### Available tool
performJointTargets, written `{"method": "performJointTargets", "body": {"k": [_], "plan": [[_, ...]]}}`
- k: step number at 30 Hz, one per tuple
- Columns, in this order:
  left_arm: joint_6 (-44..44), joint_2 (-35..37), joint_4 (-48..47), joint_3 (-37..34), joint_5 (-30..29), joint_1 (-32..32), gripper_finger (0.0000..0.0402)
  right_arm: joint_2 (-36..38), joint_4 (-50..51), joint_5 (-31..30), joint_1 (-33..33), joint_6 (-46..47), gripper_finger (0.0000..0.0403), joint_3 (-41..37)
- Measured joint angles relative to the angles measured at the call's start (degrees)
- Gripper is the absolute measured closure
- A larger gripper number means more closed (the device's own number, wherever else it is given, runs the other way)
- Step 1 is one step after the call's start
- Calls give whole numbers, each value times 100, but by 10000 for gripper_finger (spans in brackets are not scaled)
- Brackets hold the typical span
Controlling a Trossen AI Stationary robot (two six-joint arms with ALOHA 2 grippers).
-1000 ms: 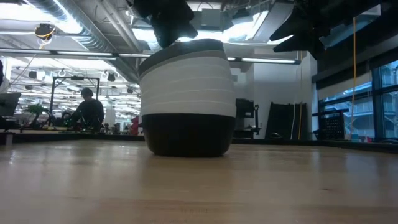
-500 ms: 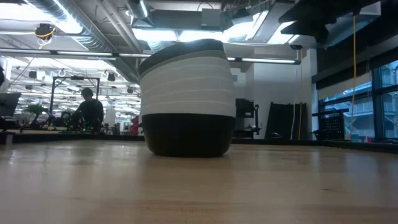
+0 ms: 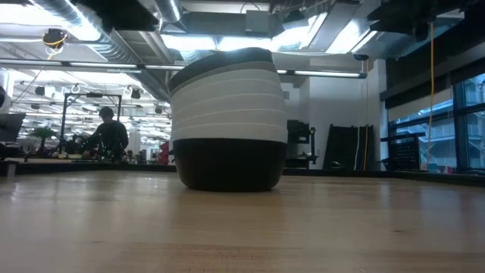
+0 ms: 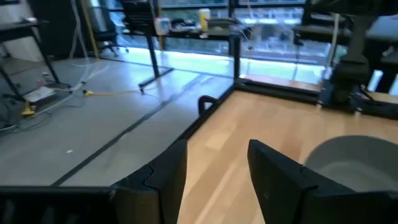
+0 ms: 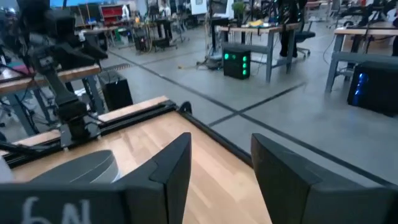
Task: Nest bowls inside each other
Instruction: Return to Home Position
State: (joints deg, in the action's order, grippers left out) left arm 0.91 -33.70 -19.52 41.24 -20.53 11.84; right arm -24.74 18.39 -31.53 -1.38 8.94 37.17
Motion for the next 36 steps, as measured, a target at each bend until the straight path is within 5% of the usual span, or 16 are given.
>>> {"method": "performJointTargets", "body": {"k": [12,20,36], "plan": [[192,1207,10,-795,-13,491,240,873,-478,15,-114,-194,235,-1045],[282,1284,-18,-1064,-18,608,240,1374,-1264,118,-114,-23,235,-1943],[310,1284,-36,-1183,-211,605,240,1444,-1305,-337,-114,-194,235,-1985]]}}
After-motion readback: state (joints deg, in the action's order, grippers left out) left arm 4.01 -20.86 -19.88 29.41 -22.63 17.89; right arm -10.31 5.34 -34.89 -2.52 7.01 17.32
